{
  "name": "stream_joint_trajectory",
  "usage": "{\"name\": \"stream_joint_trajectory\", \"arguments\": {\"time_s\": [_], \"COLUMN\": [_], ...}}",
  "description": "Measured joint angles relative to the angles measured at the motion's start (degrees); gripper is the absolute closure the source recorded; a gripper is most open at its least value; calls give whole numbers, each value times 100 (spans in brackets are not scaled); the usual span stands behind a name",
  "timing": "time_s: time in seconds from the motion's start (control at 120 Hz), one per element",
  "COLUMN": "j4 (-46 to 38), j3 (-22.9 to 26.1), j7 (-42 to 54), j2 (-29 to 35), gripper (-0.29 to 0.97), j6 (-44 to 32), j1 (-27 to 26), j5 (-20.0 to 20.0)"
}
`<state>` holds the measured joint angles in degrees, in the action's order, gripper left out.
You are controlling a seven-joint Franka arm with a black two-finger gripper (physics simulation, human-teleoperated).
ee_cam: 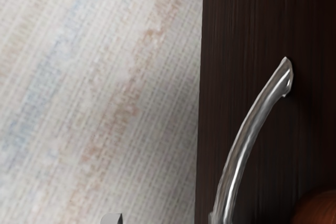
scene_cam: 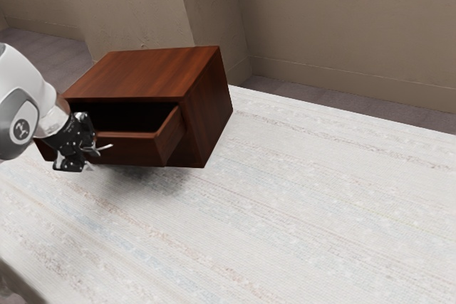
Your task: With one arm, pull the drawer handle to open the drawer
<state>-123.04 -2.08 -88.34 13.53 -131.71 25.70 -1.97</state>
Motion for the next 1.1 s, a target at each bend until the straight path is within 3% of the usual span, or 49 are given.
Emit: {"name": "stream_joint_trajectory", "arguments": {"time_s": [1.1], "j4": [-442], "j3": [-166], "j7": [84], "j2": [359], "gripper": [39], "j6": [-386], "j1": [-136], "j5": [20]}}
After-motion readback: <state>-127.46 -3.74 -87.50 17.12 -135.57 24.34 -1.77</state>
